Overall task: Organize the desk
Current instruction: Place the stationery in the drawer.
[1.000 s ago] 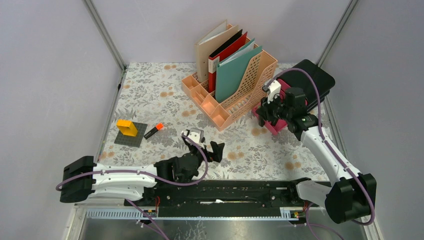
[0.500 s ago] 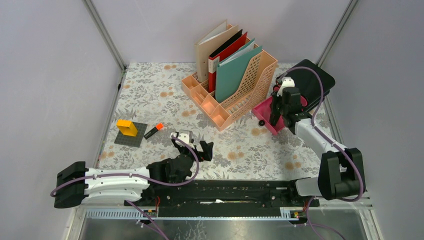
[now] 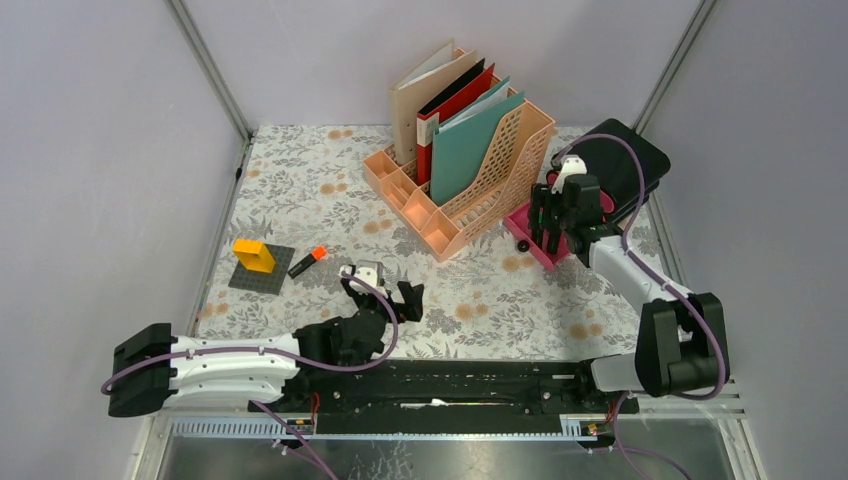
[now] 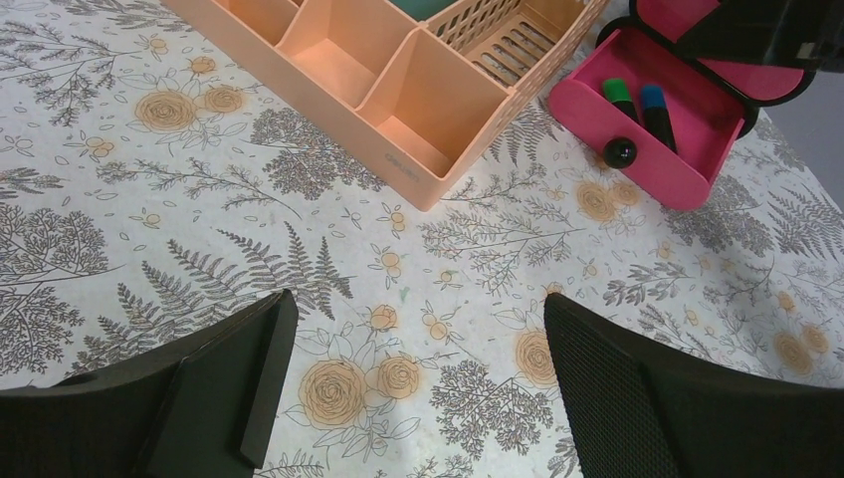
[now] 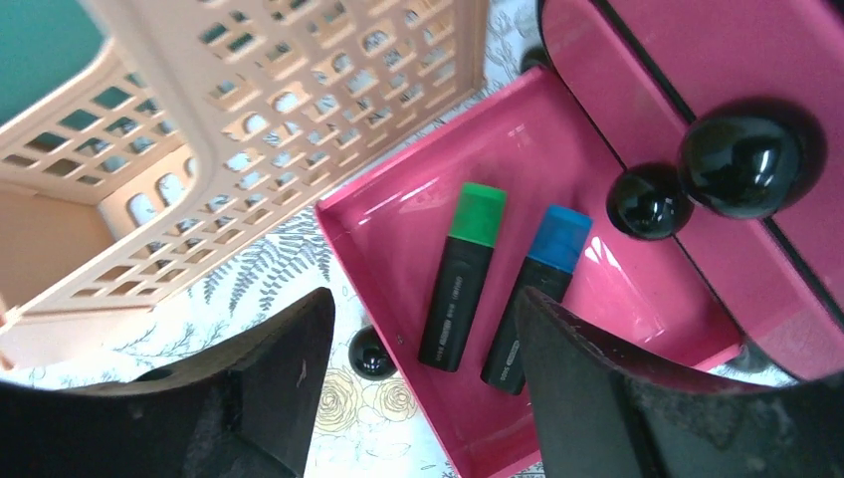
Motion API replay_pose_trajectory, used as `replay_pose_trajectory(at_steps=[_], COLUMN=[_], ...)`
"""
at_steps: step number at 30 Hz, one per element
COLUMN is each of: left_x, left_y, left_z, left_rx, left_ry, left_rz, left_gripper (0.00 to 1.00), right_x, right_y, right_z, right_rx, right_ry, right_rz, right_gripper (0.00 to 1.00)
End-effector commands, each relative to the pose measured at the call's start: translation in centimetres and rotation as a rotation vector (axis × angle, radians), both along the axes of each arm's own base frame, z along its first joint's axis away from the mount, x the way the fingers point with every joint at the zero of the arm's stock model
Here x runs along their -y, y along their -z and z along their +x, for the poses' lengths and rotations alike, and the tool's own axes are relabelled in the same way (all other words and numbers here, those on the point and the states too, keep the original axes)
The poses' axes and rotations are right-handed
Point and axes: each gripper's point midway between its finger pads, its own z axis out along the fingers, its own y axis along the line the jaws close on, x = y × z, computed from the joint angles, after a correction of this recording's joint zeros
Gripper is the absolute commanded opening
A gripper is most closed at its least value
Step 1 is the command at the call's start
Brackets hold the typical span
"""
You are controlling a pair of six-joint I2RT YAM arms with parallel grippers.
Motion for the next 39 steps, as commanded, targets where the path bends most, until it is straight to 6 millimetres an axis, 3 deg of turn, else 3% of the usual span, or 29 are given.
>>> replay_pose_trajectory(at_steps=[1, 6, 8, 16, 20, 27, 31, 36, 39], left_x=[-0.8, -1.6, -2.7, -8.7, -10.7, -15.5, -14.5, -12.6, -11.6], left_y=[-0.1, 0.0, 0.4, 0.9, 0.7, 3.4, 3.1, 1.3, -1.0], left_z=[0.6, 1.6, 2.3, 5.4, 7.0, 10.2, 11.9, 14.6, 15.9], left_rx=[0.002, -0.032, -0.058, -0.165, -0.23, -0.36, -0.388, -0.448, -0.423], left_ry=[-0.046, -0.058, -0.086, -0.268, -0.284, -0.395, -0.357, -0.198, -0.089], left_rz=[-0.018, -0.045, -0.056, -0.138, -0.116, -0.012, 0.021, 0.186, 0.274], left_gripper=[0.99, 0.99, 0.99, 0.99, 0.99, 0.99, 0.99, 0.99, 0.99], right_x=[-2.0, -7.3, -8.5, -8.5, -8.7, -9.0, -9.6, -9.8, -9.8], right_y=[-5.7, -6.3, -6.6, -6.3, -6.4, -6.8, -6.9, -6.9, -7.2], right_z=[0.1, -5.6, -7.2, -7.5, -7.8, -8.6, -9.3, -9.6, -9.8], right_rx=[0.16, 0.129, 0.128, 0.102, 0.102, 0.113, 0.114, 0.105, 0.12], right_ry=[-0.192, -0.682, -0.8, -0.834, -0.851, -0.9, -0.945, -0.967, -0.976], right_rz=[-0.006, 0.028, 0.056, 0.044, 0.048, 0.054, 0.082, 0.095, 0.087], right_gripper=[0.75, 0.79, 0.79, 0.79, 0.8, 0.81, 0.81, 0.82, 0.82])
